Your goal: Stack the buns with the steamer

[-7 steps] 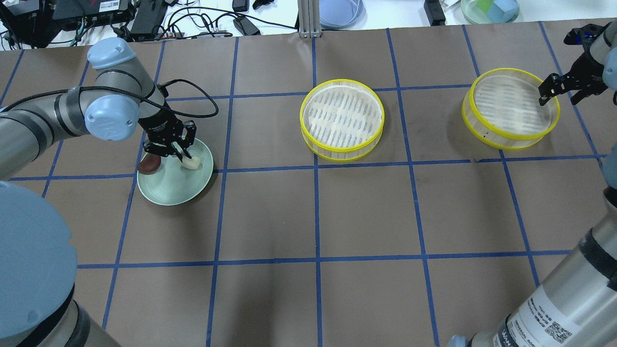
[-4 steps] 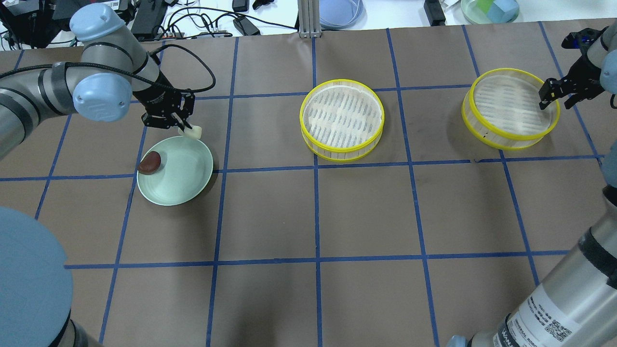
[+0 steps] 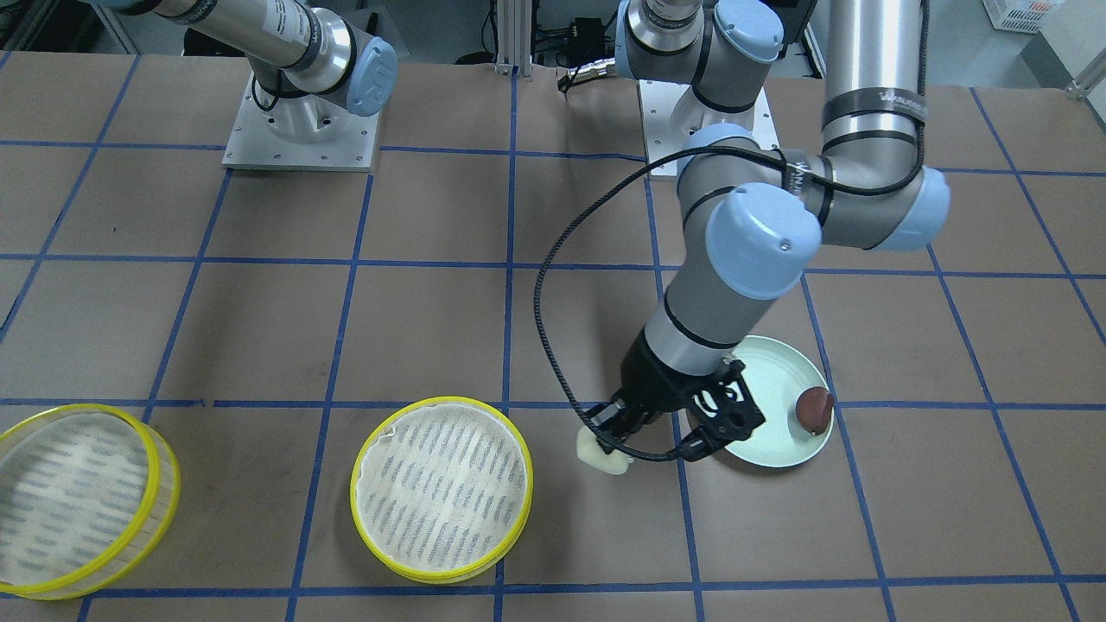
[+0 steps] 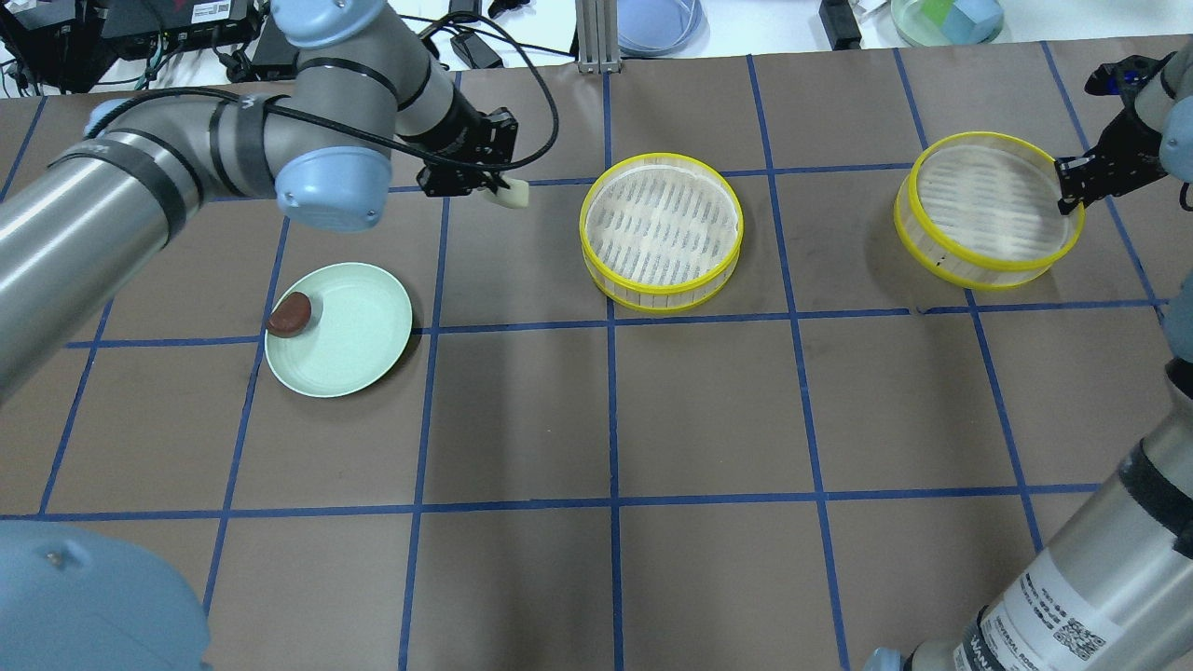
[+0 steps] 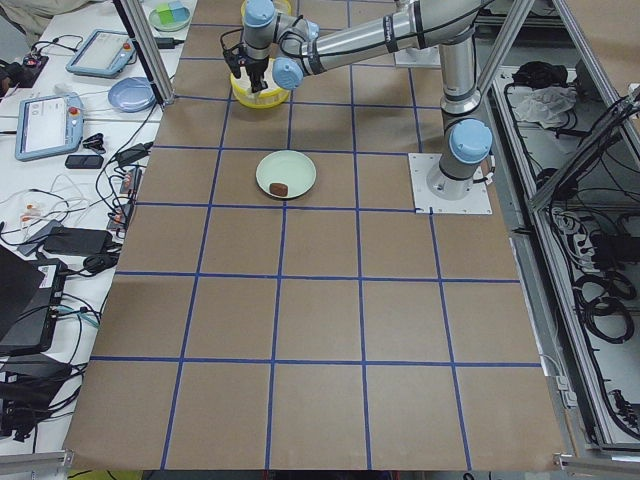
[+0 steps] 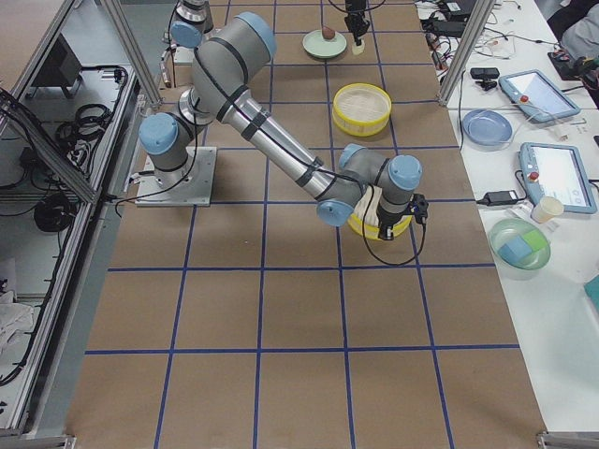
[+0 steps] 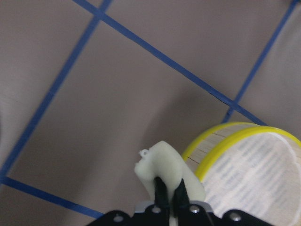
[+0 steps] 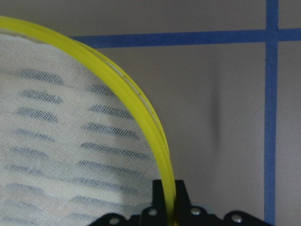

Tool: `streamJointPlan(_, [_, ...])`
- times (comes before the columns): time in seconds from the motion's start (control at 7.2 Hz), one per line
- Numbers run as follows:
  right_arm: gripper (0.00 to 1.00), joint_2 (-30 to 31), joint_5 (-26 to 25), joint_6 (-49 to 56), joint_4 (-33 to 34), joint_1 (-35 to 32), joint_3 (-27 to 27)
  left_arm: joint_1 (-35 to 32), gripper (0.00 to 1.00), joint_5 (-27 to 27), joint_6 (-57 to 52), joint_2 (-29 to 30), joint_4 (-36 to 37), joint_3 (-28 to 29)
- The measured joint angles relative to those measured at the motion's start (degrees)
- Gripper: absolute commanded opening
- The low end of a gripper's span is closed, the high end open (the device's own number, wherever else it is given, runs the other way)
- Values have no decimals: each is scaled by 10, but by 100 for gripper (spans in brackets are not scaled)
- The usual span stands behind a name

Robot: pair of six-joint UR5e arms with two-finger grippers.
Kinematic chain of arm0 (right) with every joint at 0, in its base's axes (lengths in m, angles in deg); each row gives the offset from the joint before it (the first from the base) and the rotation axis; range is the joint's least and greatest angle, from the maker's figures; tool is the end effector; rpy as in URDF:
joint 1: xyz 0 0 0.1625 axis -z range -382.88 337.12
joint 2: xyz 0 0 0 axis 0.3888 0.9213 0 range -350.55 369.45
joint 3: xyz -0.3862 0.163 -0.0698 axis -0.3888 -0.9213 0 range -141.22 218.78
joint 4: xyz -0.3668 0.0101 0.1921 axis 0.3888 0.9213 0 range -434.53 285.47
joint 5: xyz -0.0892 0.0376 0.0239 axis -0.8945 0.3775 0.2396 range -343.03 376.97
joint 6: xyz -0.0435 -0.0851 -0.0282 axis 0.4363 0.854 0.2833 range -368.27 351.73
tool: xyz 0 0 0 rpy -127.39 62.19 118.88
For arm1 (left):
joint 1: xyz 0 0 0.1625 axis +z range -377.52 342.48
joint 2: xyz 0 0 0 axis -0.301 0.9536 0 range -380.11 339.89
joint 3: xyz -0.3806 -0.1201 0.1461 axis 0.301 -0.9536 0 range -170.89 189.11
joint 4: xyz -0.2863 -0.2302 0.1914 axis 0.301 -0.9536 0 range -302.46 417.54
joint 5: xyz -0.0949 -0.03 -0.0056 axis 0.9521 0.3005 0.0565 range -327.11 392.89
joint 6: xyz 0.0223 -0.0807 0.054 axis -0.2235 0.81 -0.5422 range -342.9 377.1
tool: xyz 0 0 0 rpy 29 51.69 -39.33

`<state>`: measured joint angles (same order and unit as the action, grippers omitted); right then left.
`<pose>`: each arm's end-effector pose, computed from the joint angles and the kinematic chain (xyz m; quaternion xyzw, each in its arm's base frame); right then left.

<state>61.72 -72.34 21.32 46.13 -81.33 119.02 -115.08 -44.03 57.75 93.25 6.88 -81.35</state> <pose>-0.2572 -0.6761 0.2198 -0.0170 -0.9996 0.0233 0.0067 -0.2400 -0.6231 0.3275 0.2655 -0.9480 0.0763 0.1578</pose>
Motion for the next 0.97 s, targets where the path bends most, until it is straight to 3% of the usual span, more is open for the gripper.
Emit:
streamJointPlan(0.28, [0, 4, 0, -1, -1, 0, 0, -37, 0, 45, 56, 27, 80, -4])
streamJointPlan(0.56, [0, 22, -1, -3, -5, 0, 0, -55, 0, 70, 70, 60, 97, -6])
streamJointPlan(0.83, [0, 55, 0, -9, -26, -8, 0, -58, 91, 73, 70, 87, 99, -13])
streamJointPlan(0.97, [0, 74, -3, -12, -38, -21, 1, -59, 99, 73, 71, 91, 100, -13])
